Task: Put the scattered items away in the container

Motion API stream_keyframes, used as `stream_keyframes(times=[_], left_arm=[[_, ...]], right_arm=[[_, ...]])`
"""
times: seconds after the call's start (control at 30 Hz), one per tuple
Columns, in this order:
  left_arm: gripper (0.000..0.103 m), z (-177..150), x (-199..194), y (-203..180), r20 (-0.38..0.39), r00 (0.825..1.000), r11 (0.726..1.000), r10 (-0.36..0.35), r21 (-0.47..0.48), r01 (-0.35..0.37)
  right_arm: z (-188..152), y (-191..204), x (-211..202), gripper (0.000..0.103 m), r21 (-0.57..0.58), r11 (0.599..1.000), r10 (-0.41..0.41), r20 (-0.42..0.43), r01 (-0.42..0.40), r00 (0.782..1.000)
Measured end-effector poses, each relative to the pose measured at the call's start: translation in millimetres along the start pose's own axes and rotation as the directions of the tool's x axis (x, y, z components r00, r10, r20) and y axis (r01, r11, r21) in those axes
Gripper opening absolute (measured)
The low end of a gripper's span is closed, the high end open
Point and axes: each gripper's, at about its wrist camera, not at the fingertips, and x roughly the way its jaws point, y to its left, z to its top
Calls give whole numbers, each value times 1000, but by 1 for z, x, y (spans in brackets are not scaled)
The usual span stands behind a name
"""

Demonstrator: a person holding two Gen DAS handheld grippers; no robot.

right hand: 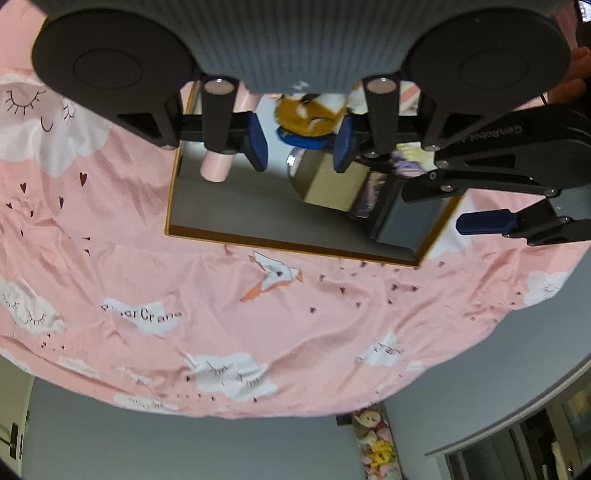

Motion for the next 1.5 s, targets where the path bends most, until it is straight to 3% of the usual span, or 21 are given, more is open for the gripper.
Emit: stream_keyframes(times=[0.2,0.43,0.7,0.9,1.07,1.13,1.23,1.5], left_arm=[[75,-8,-51,5,64,996,998,55,23,-57],[79,-33,-101,8,157,983,995,94,18,-98],[88,-80,-137,3,239,961,990,142,-24,-141],[88,-110,-147,-5,215,967,990,136,-68,-124],[89,-136,-146,-9,192,974,990,124,-87,-108],[89,-145,-139,-9,164,978,989,130,-91,-116],[89,-158,-125,-6,96,987,987,130,-110,-119],[89,-181,-94,-3,-13,990,983,138,-124,-139]], right_arm=[[-18,23,-43,52,-29,999,-19,109,22,994],[-52,50,-93,62,-62,997,-27,256,44,966],[-99,65,-127,64,16,999,-35,344,31,938],[-128,75,-132,65,66,991,-133,375,117,918],[-151,89,-133,68,42,981,-188,399,187,898],[-158,93,-129,68,26,981,-188,391,194,901],[-168,95,-118,68,12,984,-173,345,180,923],[-183,93,-87,68,-1,986,-160,248,165,956]])
